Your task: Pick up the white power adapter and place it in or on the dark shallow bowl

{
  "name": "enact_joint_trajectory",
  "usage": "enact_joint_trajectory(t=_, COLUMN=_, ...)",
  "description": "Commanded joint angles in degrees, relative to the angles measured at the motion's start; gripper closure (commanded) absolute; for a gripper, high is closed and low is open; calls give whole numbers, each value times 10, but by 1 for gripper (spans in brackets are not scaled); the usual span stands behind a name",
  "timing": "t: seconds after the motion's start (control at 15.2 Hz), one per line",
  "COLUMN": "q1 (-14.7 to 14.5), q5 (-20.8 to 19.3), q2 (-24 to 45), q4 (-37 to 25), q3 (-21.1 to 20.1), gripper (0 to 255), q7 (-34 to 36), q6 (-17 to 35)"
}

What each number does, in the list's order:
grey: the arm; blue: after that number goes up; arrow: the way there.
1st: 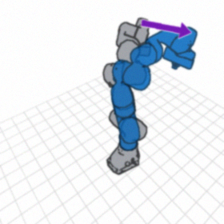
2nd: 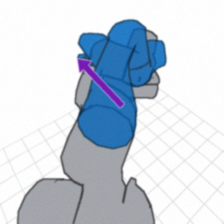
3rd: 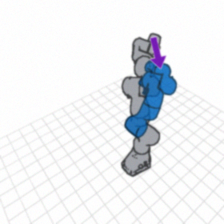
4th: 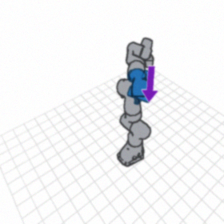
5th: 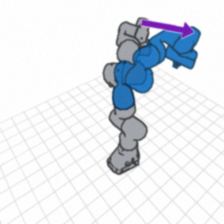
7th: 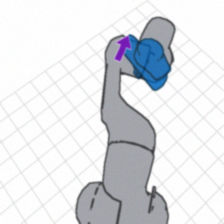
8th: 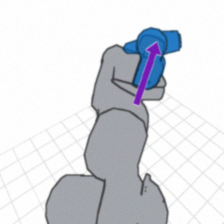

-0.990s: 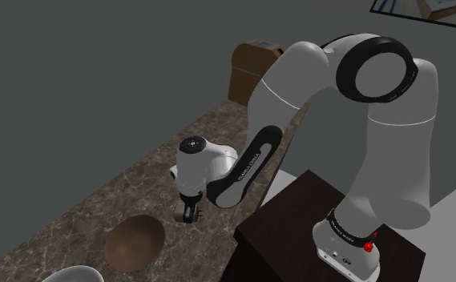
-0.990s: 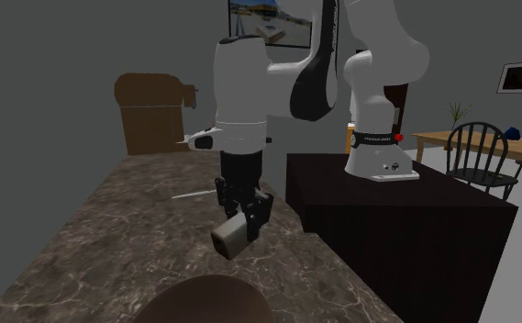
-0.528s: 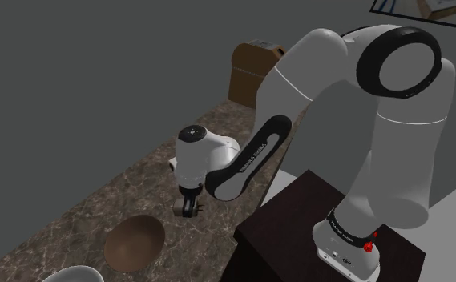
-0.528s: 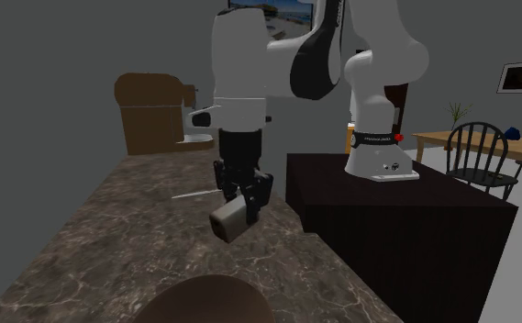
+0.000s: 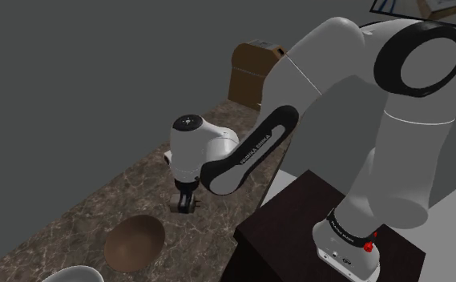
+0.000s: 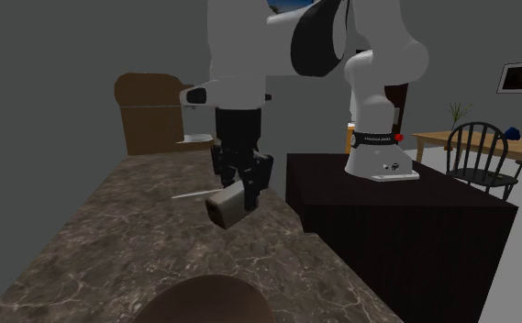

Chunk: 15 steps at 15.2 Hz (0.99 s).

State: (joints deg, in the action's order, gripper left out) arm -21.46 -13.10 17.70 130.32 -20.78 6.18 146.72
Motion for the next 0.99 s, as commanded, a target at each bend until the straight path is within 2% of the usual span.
enact_joint_trajectory(t=0.0, q1=-20, q5=-11, q2=30, q4=-46, q3=1, gripper=255, q7=23, q6=-20)
enact_joint_trajectory(t=0.4, q1=-83, q5=-33, q2=120, q4=-194, q3=7, gripper=255, q7=74, q6=-84)
enact_joint_trajectory(t=0.73, q1=-135, q5=-44, q2=206, q4=-342, q3=12, gripper=255, q7=101, q6=-150)
enact_joint_trajectory(t=0.92, q1=-141, q5=-48, q2=221, q4=-352, q3=16, gripper=255, q7=104, q6=-144)
